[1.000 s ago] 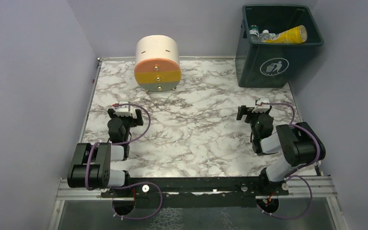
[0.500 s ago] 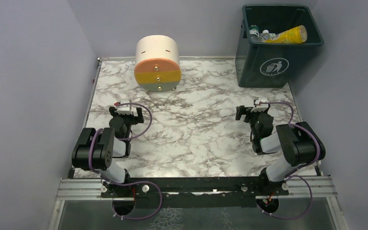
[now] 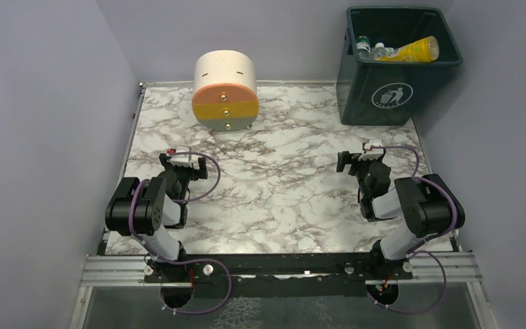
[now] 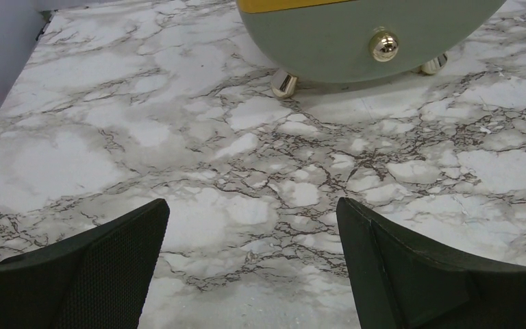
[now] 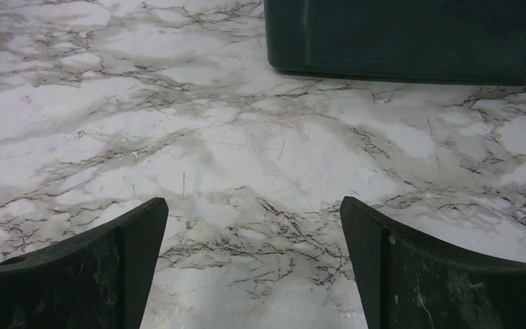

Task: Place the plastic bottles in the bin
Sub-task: Reset both arms

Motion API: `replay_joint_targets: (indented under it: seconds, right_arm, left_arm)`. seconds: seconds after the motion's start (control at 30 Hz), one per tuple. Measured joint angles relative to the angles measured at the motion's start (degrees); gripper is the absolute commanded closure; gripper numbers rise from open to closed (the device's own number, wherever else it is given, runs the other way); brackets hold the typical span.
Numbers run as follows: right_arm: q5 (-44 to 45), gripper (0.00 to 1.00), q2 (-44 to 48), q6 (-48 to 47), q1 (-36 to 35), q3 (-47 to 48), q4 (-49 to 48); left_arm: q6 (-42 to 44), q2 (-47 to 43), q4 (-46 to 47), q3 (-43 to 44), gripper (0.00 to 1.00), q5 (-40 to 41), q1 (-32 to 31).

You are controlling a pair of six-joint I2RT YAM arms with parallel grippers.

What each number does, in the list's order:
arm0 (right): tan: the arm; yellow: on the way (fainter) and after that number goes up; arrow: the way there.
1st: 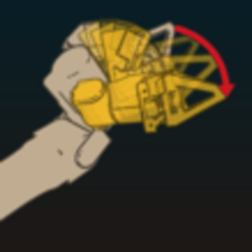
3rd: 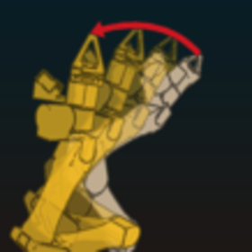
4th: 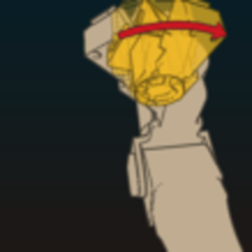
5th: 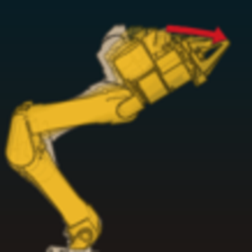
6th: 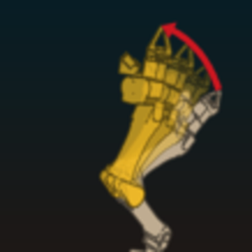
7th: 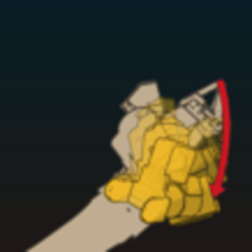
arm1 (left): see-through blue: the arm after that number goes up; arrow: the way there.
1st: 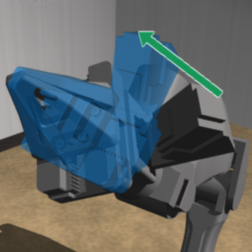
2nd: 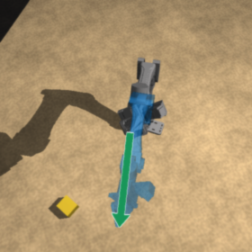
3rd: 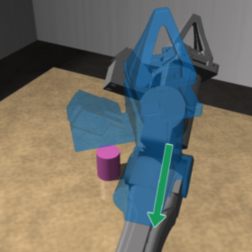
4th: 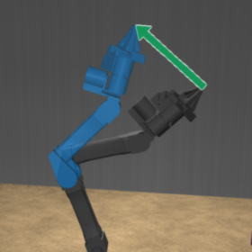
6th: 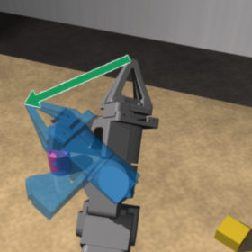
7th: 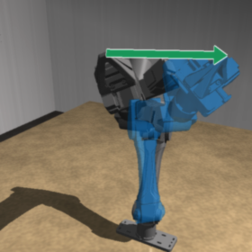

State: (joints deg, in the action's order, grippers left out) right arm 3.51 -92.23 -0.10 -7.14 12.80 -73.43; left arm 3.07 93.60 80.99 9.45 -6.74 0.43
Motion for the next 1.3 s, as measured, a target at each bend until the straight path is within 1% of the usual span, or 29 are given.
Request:
replay_joint_targets:
  seconds: [0.13, 0.43, 1.3]
  right_arm:
    - [0.0, 0.0, 0.0, 0.0, 0.0, 0.02, 0.0]
    - [0.0, 0.0, 0.0, 0.0, 0.0, 0.02, 0.0]
    - [0.0, 0.0, 0.0, 0.0, 0.0, 0.02, 0.0]
  left_arm:
    - [0.26, 0.17, 0.5, -0.11, 0.01, -0.85, 0.0]
    - [0.85, 0.24, -3.78, 3.72, 0.01, -2.05, 0.0]
    - [0.85, 0.28, -6.71, 3.93, 0.01, -0.72, -0.55]
